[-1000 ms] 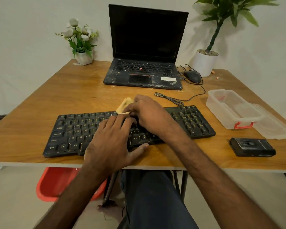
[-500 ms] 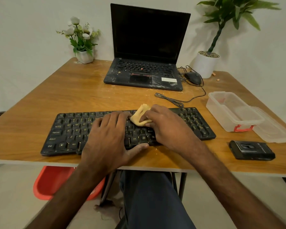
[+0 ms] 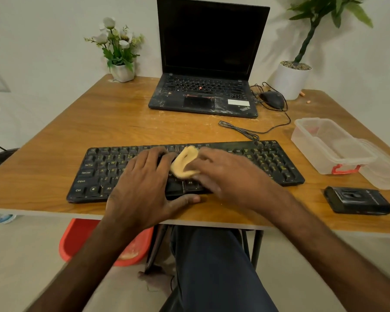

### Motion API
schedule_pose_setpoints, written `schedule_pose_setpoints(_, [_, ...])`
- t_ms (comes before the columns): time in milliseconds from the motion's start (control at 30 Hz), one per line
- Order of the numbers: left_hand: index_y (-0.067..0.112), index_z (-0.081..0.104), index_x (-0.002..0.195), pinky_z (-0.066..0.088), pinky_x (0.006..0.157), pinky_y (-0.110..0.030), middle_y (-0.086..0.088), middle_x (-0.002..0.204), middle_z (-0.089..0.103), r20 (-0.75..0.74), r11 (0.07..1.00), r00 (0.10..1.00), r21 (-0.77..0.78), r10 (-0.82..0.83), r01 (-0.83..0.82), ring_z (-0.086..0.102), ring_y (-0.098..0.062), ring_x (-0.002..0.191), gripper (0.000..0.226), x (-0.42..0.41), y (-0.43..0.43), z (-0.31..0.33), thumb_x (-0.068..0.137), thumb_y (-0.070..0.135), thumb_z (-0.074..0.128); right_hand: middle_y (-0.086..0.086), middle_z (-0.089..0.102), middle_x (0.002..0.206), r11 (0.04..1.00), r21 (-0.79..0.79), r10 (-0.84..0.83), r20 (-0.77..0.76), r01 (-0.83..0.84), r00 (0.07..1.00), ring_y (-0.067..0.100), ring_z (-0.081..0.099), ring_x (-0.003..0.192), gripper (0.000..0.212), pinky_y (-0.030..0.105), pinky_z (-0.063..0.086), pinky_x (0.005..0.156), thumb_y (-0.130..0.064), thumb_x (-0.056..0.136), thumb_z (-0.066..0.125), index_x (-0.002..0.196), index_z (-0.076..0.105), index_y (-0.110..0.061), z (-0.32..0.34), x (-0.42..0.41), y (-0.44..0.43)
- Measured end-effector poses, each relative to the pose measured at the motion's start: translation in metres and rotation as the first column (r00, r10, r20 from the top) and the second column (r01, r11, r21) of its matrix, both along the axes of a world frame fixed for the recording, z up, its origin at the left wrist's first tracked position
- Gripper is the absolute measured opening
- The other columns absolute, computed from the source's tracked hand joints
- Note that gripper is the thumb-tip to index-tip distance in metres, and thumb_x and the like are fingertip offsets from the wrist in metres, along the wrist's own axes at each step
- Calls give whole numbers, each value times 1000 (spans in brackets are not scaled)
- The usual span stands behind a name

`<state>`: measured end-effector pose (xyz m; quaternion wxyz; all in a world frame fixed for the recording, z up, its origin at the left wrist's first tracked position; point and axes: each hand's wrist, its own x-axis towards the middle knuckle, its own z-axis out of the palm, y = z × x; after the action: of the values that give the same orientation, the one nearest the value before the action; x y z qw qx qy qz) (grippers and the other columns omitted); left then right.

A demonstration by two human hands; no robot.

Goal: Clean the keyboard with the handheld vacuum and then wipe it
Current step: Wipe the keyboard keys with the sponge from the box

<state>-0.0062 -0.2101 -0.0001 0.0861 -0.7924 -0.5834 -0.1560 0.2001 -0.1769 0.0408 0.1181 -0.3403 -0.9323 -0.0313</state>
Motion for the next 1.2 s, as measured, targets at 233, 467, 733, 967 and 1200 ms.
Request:
schedule_pose_setpoints(233, [18, 48, 142, 43, 103, -41, -5, 133, 47, 16, 999, 999, -14, 42, -42, 46, -21, 121, 101, 1, -1, 2, 79, 94, 24, -5, 55, 119, 994, -50, -104, -97, 99, 990, 7, 51, 102, 33, 25, 47, 87, -33, 97, 50, 126, 60, -19, 1, 10, 18])
schedule_pose_setpoints(467, [15, 50, 139, 47, 97, -41, -7, 128, 50, -6, 999, 999, 11, 35, -35, 49, -23, 116, 97, 1, -1, 0, 82, 90, 27, -1, 58, 113, 1000, 29, 1, 34, -1, 999, 11, 56, 98, 38, 20, 45, 73, -34, 92, 48, 124, 60, -19, 1, 17, 3])
schedule_pose_setpoints(733, [14, 52, 137, 49, 95, -42, -8, 126, 52, -11, 999, 999, 20, 36, -36, 51, -23, 114, 95, 2, -1, 0, 83, 89, 27, -2, 58, 120, 998, -33, -53, -31, 52, 998, 12, 55, 109, 35, 26, 46, 89, -33, 95, 54, 126, 59, -19, -2, 2, -10])
schedule_pose_setpoints(967, [14, 52, 137, 48, 97, -43, -8, 128, 51, -11, 999, 999, 27, 41, -40, 52, -24, 115, 96, 2, -3, 2, 82, 89, 27, -1, 57, 117, 951, 101, -290, -31, 291, 957, 15, 55, 105, 34, 26, 49, 79, -34, 98, 52, 129, 58, -21, 1, 22, 22])
schedule_pose_setpoints(1200, [15, 51, 136, 48, 95, -40, -7, 127, 51, 15, 1000, 1000, 25, 11, -11, 51, -22, 114, 94, 0, 0, -2, 82, 89, 32, -2, 58, 114, 999, -45, 5, -143, -12, 990, 12, 53, 104, 30, 28, 50, 82, -30, 89, 58, 118, 65, -21, -9, 4, -15])
